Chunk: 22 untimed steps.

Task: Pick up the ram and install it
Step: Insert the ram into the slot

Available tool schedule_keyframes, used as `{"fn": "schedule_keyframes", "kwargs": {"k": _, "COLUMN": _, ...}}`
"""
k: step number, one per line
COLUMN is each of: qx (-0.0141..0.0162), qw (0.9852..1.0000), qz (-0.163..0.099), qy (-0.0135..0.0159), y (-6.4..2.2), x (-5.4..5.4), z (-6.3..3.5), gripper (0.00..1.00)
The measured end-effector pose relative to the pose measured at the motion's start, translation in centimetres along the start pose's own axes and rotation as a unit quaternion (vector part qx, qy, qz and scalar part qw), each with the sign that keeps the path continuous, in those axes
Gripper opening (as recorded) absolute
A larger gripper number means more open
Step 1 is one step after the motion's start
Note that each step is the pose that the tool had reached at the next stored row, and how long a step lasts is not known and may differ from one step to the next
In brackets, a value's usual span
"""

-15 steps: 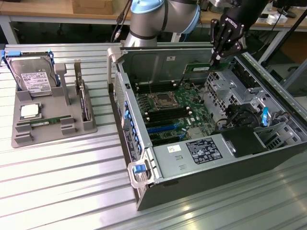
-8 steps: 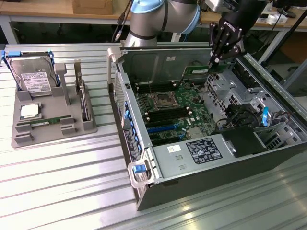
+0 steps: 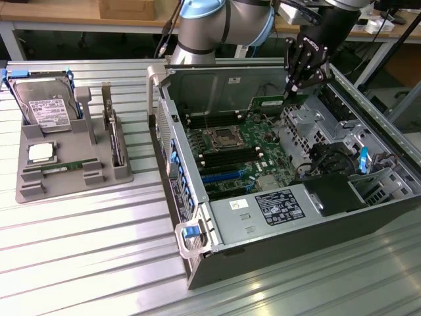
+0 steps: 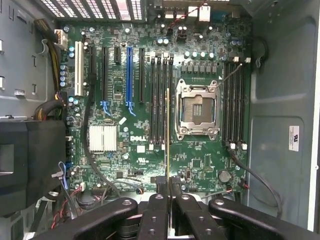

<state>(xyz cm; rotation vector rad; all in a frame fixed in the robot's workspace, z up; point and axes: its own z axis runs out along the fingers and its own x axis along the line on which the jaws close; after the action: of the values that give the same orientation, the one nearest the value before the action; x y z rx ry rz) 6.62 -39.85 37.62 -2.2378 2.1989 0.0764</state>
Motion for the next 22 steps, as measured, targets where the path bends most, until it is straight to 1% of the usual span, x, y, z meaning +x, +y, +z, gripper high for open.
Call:
{"fn": "schedule_keyframes", "kwargs": {"k": 5, "qx": 0.0, "qw": 1.0, "qz": 0.0, "qy": 0.0, "y": -0.03, "x": 0.0, "z": 0.91, "gripper": 0.12}}
{"fn": "schedule_keyframes", "kwargs": {"k": 9, "qx": 0.0, "qw": 1.0, "qz": 0.0, "qy": 0.0, "y": -0.04, "x": 0.1, "z": 1.41, "gripper": 0.12}}
{"fn": "schedule_keyframes", "kwargs": {"k": 22, "qx": 0.0, "qw": 1.0, "qz": 0.0, "qy": 0.0, "y": -0.08, "x": 0.1, "z": 2.48, "gripper": 0.12}}
